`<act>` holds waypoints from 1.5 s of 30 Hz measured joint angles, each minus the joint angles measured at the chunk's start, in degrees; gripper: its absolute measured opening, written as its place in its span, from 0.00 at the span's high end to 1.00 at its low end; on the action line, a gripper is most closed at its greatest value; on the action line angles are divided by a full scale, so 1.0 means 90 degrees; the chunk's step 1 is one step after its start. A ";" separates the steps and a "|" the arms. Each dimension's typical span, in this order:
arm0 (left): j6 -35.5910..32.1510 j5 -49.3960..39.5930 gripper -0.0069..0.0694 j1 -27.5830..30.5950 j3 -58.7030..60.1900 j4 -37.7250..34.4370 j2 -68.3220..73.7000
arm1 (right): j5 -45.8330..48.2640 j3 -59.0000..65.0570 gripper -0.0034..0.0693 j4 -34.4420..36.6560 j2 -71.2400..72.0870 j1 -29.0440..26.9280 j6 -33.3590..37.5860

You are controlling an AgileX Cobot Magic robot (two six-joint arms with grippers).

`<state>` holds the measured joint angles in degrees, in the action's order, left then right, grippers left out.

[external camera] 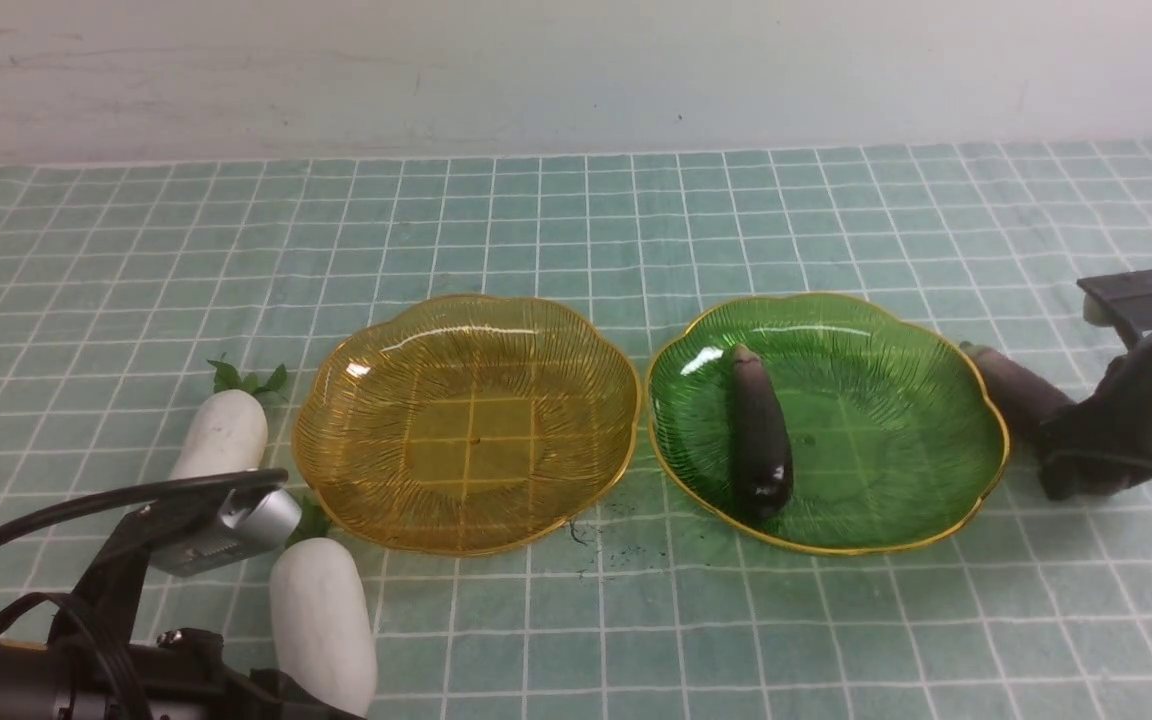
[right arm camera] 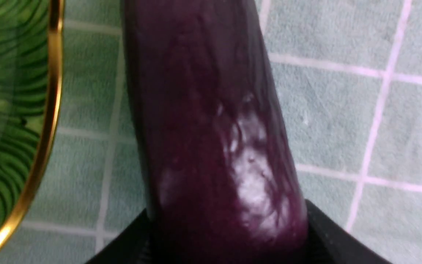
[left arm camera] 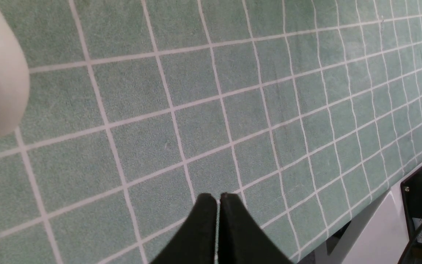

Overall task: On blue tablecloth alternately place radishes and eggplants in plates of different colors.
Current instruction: 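Put the eggplants into the green plate, then pick up the white radish and place it in the left plate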

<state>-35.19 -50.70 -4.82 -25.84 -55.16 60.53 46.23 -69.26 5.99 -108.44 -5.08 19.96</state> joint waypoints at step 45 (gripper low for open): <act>0.0000 0.0660 0.92 0.0000 0.0000 -0.0020 0.0000 | 0.2059 0.0000 0.09 0.2580 0.0205 0.1035 0.0492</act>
<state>-35.19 -44.77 -4.82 -25.84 -55.34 60.53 64.76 -69.26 29.21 -106.59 4.23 24.39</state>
